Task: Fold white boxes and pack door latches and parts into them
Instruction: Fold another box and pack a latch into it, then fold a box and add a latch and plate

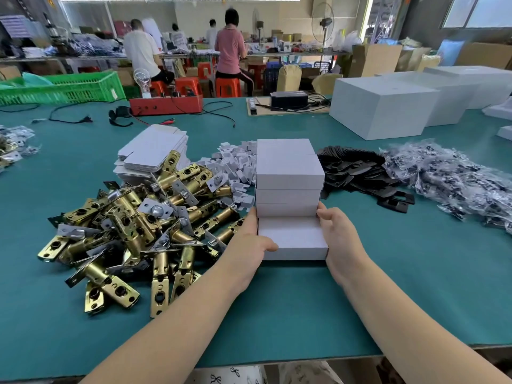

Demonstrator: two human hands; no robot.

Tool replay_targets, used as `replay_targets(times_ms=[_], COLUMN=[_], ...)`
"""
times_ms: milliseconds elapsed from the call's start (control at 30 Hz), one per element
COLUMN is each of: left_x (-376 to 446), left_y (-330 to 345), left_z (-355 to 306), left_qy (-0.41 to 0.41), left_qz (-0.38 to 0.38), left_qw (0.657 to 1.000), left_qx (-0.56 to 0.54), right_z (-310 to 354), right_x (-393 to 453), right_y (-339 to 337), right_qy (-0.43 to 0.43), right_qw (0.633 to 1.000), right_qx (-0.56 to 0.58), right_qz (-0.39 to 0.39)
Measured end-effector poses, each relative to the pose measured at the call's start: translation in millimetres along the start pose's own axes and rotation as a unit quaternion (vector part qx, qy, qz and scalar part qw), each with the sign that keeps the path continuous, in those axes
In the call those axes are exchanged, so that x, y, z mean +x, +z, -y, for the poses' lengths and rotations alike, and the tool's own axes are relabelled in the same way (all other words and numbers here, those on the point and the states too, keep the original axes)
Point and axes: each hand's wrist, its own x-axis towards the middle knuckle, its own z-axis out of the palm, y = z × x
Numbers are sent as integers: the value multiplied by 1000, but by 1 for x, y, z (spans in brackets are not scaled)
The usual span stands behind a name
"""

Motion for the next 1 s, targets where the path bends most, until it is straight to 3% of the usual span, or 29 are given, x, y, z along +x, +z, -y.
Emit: replay_targets(times_ms=[233,467,667,867,1000], left_x=[7,11,7,2,21], left_y=[2,-6,-5,-11,-49], left_z=[1,4,2,-31,-75], left_qy=[14,25,35,63,123], left_qz=[-19,-15,-21,-113,-196], left_qw=[1000,999,999,990,945], left_qx=[14,17,23,56,233], right_z=[-4,-2,-11,-13,-13], right_x=[12,19,13,17,19], right_y=[-7,-4,-10,-8,-8], right_qy=[-15,10,-9,-33,-47], right_qw=[999,997,1000,999,999], right_qx=[47,-69,6,5,-2], right_qz=[-8,21,26,8,3])
